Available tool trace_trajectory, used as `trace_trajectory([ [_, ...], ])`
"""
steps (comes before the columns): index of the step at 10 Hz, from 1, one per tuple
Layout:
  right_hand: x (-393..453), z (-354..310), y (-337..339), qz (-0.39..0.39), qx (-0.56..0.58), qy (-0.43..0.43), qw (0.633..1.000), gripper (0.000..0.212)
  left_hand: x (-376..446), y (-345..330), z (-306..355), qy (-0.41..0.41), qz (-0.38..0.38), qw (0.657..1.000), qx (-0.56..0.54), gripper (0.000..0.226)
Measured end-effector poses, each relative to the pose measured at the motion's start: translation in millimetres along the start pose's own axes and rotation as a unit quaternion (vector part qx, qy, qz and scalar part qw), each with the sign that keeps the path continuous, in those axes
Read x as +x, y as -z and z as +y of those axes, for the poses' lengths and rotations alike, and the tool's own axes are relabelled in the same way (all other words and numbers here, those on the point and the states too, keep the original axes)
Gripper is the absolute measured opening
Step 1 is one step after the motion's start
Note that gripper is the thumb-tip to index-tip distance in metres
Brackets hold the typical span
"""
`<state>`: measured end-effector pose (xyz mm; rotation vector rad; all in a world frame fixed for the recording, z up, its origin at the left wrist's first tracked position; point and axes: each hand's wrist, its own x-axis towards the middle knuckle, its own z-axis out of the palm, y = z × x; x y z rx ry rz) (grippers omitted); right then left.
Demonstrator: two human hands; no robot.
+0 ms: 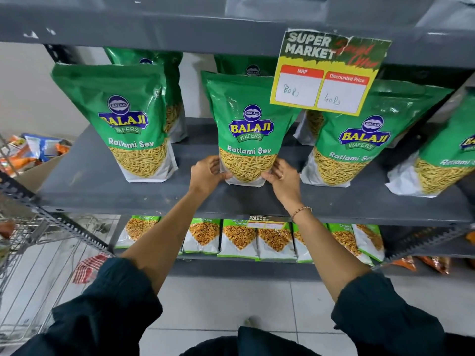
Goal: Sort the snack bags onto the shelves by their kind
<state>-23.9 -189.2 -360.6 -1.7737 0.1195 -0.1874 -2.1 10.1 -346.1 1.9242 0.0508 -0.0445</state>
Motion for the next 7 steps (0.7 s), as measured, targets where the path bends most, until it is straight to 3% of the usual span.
trace_trajectory([
  [5,-3,4,4,-0.029,-0.015,0.008,0.999,0.048,-3,-3,-6,-0.005,-0.015,1.000,-0.006,0.056],
  [6,-6,-3,5,-0.042,-0.078,0.014,0.996,0.046,-5,0,-2,-0.004,-0.029,0.998,0.057,0.054],
  [7,-22,4,6,0.033,-0.142,0.059,0.988,0.040,-12,-2,-3,-0.009,-0.015,0.988,0.151,0.063],
])
